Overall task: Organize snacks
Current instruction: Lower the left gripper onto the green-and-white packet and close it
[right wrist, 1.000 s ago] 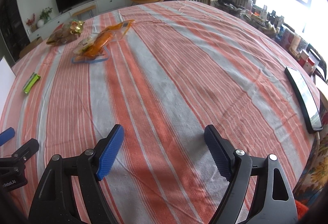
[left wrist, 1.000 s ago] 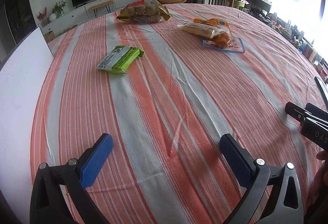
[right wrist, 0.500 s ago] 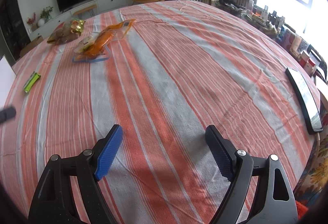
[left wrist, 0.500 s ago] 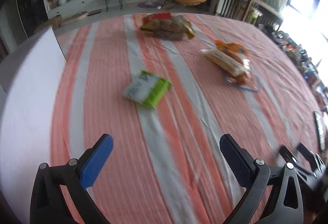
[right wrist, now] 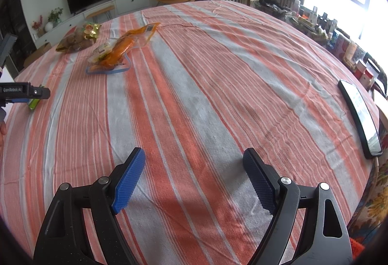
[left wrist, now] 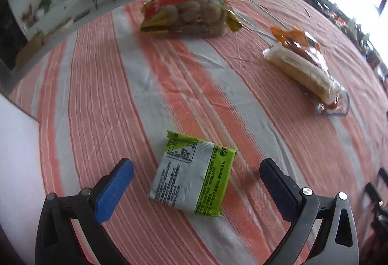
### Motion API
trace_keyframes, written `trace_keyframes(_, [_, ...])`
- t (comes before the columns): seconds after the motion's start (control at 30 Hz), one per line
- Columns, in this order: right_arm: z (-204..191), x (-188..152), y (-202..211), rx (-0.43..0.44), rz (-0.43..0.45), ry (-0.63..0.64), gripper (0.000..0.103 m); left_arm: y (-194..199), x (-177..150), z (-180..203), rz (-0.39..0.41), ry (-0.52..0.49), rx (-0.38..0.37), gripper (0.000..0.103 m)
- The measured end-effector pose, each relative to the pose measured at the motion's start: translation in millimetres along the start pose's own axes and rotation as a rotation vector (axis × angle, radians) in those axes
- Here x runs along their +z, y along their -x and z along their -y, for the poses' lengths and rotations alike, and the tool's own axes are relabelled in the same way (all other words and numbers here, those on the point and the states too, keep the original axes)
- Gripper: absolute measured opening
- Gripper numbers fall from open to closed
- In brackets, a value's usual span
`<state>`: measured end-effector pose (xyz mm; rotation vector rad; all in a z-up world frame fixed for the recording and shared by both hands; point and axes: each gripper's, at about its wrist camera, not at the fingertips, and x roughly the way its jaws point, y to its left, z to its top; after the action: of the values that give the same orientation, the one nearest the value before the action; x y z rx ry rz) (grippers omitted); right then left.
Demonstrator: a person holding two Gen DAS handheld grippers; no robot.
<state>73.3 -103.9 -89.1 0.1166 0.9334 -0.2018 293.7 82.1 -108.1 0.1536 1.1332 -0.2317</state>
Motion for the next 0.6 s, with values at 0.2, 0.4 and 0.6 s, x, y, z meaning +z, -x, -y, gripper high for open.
trace_keyframes(0.2, [0,0,0,0.000,0.000,0.000,0.086,4,-5,1,0.053,0.016,0.002,0.095])
trace_keyframes(0.4, [0,0,0,0.000,0.000,0.000,0.086,19,-14,-1,0.075,0.065,0.021,0.049])
trace_keyframes(0.6, [1,0,0,0.001,0.000,0.000,0.086,38,-53,20,0.043,0.146,0.079,0.049])
